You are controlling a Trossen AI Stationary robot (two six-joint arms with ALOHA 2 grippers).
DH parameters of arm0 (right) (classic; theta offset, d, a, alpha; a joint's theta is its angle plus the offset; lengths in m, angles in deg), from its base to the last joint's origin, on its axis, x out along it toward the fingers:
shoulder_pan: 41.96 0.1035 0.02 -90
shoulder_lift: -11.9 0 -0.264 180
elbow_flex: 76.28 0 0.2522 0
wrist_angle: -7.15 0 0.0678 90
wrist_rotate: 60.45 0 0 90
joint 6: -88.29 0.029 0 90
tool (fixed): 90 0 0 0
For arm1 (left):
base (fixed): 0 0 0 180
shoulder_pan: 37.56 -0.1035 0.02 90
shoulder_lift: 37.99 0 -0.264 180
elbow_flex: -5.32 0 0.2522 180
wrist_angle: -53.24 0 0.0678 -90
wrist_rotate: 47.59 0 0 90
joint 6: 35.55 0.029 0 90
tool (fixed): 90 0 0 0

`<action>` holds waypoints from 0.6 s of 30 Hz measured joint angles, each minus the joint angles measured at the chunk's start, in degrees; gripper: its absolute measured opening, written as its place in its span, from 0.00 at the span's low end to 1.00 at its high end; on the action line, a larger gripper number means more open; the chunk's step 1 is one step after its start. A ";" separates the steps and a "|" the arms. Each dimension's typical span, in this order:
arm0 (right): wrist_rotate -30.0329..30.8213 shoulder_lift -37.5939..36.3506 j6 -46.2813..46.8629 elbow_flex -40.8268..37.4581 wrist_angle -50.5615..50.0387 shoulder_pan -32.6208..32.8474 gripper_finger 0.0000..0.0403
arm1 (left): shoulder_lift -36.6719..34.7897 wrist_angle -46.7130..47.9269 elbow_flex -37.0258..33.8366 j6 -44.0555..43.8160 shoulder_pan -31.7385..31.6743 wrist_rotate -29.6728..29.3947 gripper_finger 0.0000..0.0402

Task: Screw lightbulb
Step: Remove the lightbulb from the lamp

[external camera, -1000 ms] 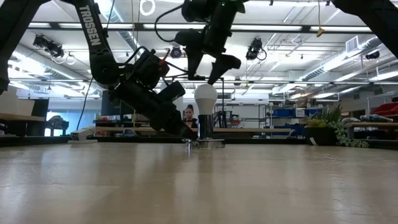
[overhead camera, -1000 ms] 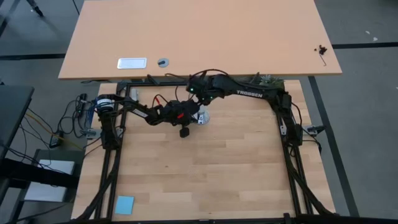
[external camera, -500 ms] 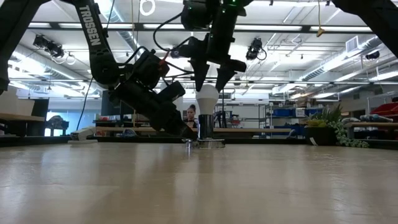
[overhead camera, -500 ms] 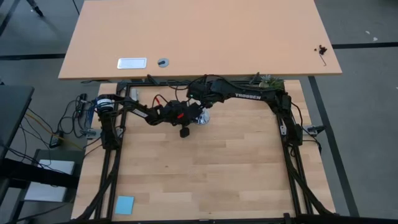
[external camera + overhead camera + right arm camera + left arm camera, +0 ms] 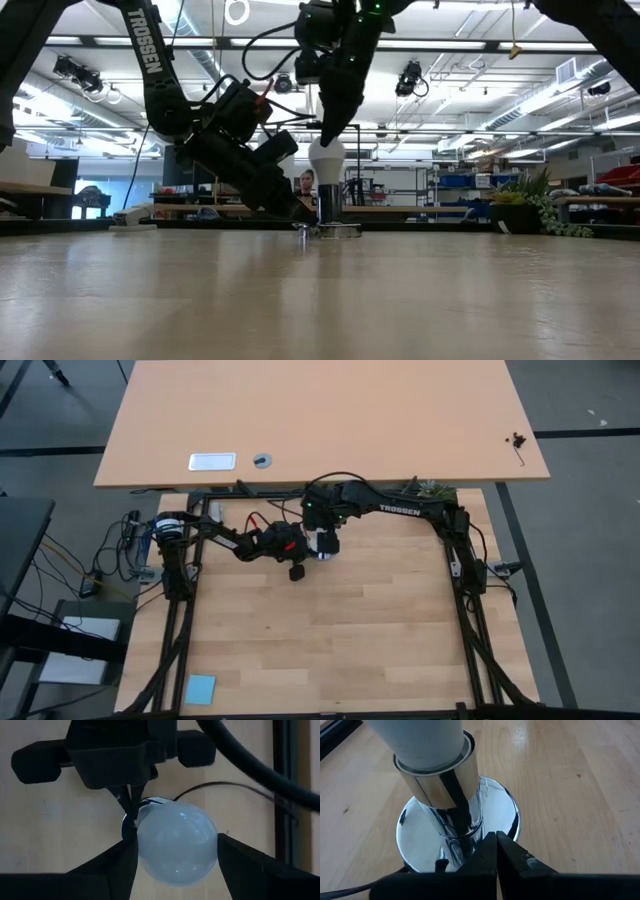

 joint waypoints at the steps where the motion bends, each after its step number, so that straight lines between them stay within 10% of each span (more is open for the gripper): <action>1: -0.05 0.00 -1.14 0.01 0.33 0.00 0.64 | 0.00 0.00 0.00 0.02 0.00 -0.03 0.00; 18: 11.83 0.11 45.41 6.08 -1.32 6.16 0.74 | 0.00 0.00 0.04 -0.07 0.00 -0.02 0.00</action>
